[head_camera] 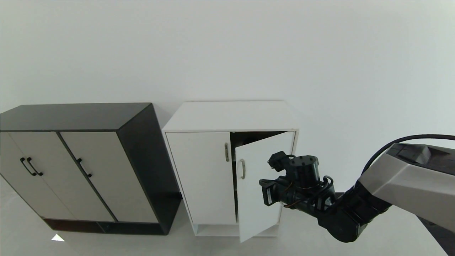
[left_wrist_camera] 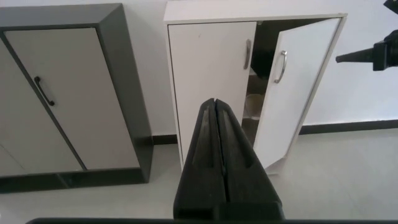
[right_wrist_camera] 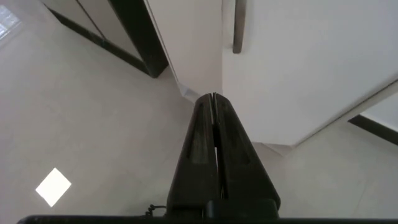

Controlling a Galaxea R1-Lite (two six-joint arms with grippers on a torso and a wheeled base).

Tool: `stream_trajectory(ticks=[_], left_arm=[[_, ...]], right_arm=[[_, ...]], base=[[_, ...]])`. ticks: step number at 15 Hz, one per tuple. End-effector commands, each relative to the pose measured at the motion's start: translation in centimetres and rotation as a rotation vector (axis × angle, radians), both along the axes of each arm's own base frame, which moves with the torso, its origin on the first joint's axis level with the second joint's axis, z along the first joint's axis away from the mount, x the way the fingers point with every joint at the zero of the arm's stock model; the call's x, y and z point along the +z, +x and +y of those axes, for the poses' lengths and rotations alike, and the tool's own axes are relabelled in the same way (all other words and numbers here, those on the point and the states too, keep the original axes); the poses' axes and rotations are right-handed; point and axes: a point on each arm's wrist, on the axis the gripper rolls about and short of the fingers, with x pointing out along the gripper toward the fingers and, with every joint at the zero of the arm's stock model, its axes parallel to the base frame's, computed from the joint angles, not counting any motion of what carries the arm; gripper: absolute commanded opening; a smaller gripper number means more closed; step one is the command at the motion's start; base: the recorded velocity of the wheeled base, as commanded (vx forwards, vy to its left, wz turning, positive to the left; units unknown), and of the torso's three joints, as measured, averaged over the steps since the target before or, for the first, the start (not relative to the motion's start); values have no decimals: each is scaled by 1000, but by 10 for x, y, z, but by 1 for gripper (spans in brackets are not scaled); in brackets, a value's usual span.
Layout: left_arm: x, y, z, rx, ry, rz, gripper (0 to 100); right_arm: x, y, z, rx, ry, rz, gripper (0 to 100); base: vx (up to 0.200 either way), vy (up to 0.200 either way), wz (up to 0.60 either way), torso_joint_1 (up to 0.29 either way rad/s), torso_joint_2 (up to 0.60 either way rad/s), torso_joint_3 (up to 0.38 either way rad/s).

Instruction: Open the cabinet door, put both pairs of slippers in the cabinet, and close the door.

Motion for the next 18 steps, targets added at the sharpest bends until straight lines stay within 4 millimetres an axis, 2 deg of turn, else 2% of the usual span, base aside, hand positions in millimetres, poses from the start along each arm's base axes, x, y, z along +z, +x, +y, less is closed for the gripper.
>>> stream_trajectory(ticks=[1, 10, 14, 18], left_arm=[[0, 0, 0, 0, 0, -1, 0], [0, 0, 0, 1, -1, -1, 0], [0, 0, 0, 1, -1, -1, 0], [0, 0, 0, 1, -1, -1, 0]], right_arm=[[-4, 2, -5, -8, -6, 11, 0], [-5, 4, -5, -12, -7, 9, 0], [-4, 4, -4, -10, -4, 4, 0], [-5, 13, -5, -26, 3, -4, 0]], base=[[200, 0, 0, -2, 2, 7], [200, 0, 0, 3, 4, 3], [0, 0, 0, 0, 0, 0], [0, 0, 0, 0, 0, 0]])
